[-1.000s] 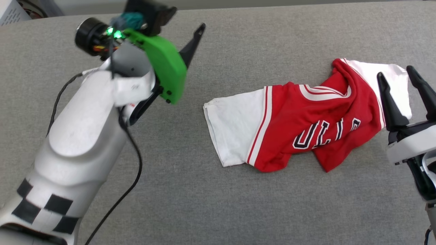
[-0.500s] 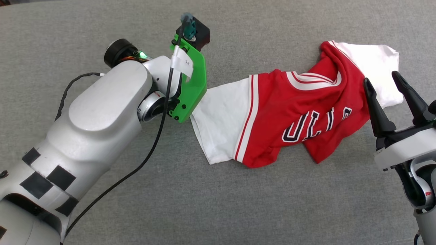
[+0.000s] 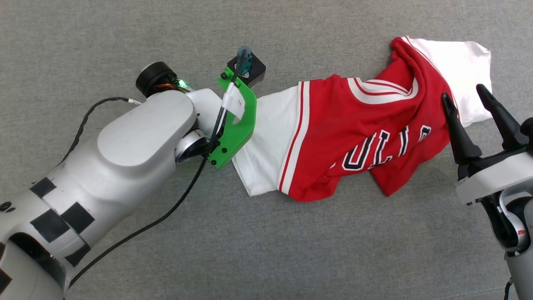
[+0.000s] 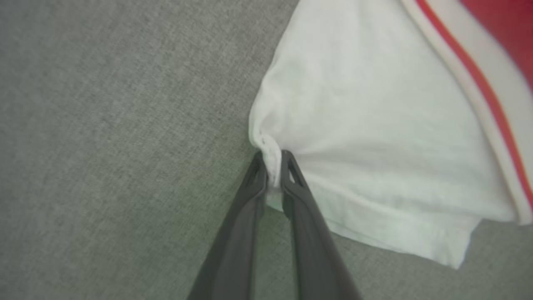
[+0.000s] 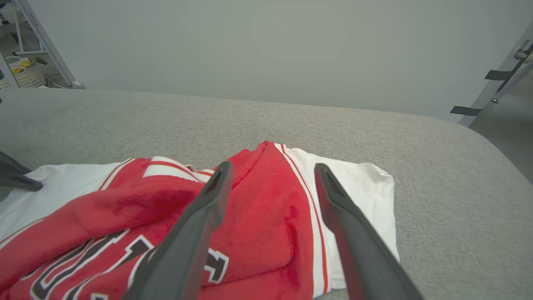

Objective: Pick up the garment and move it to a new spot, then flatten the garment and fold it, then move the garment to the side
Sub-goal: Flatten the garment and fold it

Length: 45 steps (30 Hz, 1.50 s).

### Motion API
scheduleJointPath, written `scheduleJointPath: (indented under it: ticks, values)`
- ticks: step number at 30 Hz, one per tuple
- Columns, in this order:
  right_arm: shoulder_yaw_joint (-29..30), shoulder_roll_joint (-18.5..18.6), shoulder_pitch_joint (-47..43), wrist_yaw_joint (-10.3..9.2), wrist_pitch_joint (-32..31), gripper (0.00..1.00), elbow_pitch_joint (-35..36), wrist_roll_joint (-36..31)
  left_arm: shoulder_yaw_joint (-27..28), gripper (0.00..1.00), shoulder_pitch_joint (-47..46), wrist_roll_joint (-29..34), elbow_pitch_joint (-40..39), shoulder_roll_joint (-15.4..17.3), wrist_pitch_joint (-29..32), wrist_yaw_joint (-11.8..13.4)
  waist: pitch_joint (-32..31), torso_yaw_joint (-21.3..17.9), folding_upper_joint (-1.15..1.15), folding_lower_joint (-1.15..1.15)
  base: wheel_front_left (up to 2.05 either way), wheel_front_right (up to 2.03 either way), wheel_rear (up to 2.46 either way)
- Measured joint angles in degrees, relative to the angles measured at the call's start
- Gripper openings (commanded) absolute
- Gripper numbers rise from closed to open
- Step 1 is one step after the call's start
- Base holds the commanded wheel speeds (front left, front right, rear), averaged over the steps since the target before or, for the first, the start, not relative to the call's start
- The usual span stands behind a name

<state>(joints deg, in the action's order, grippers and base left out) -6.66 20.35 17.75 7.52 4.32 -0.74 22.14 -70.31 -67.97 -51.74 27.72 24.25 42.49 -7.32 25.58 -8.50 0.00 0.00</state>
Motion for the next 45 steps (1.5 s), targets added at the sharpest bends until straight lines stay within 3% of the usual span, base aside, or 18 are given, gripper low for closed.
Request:
scheduleJointPath:
  ticks: [6, 18, 24, 26, 31, 34, 39, 45]
  values:
    - [0.8, 0.0, -0.1, 0.0, 0.2, 1.0, -0.4, 0.0, 1.3, 0.0, -0.1, -1.3, 3.6, 2.4, -7.2, -0.1, -1.7, 1.6, 0.0, 0.0, 0.0, 0.0, 0.0]
    - [2.2, -0.2, -1.4, 0.0, -0.1, 1.0, -0.7, -0.3, 4.0, 0.0, -0.1, -3.8, 13.5, 10.2, -11.5, 0.5, -2.9, 2.3, 0.0, 0.0, 0.0, 0.0, 0.0]
    - [2.6, -0.2, -1.4, 0.0, -1.0, 1.0, -1.0, -0.3, 5.3, 0.0, 2.6, -4.9, 17.0, 10.8, -15.5, 1.4, -2.7, 2.0, 0.0, 0.0, 0.0, 0.0, 0.0]
    - [2.9, -0.2, -1.4, 0.0, -1.1, 1.0, -1.3, -0.2, 6.0, 1.0, 3.7, -5.3, 17.7, 10.3, -18.7, 1.7, -3.2, 2.1, 0.0, 0.0, 0.0, 0.0, 0.0]
    - [4.4, 1.3, -1.3, 0.0, -1.7, 1.0, -1.1, 0.2, 8.6, 1.0, 6.7, -5.3, 17.0, 9.5, -30.6, 2.9, -5.2, 2.8, 0.0, 0.0, 0.0, 0.0, 0.0]
    - [6.4, 3.1, -0.6, 0.0, -2.8, 1.0, -0.2, 0.3, 11.3, 1.0, 8.0, -5.2, 14.5, 9.6, -40.5, 5.2, -6.6, 3.6, 0.0, 0.0, 0.0, 0.0, 0.0]
    - [9.4, 6.9, 4.8, 0.0, -6.4, 1.0, 0.7, 0.8, 13.5, 1.0, 12.8, -3.8, 8.8, 10.3, -52.8, 11.1, -8.5, 5.7, 0.0, 0.0, 0.0, 0.0, 0.0]
    - [7.2, 12.1, 12.4, 0.0, -16.0, 1.0, -1.9, 5.9, 17.9, 1.0, 20.5, -1.4, -1.0, 11.7, -57.1, 19.3, -9.8, 8.6, 0.0, 0.0, 0.0, 0.0, 0.0]
